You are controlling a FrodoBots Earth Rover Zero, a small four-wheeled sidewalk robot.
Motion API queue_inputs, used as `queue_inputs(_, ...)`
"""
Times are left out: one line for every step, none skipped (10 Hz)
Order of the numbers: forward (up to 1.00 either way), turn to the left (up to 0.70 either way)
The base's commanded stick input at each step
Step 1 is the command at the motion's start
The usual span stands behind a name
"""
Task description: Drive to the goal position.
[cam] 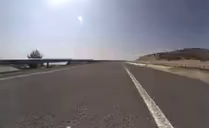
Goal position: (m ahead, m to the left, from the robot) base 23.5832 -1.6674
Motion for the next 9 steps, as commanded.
queue_inputs(1.0, 0.0)
queue_inputs(1.0, 0.0)
queue_inputs(1.0, 0.0)
queue_inputs(1.0, 0.0)
queue_inputs(1.0, 0.0)
queue_inputs(1.0, -0.1)
queue_inputs(1.0, -0.23)
queue_inputs(1.0, -0.27)
queue_inputs(1.0, -0.27)
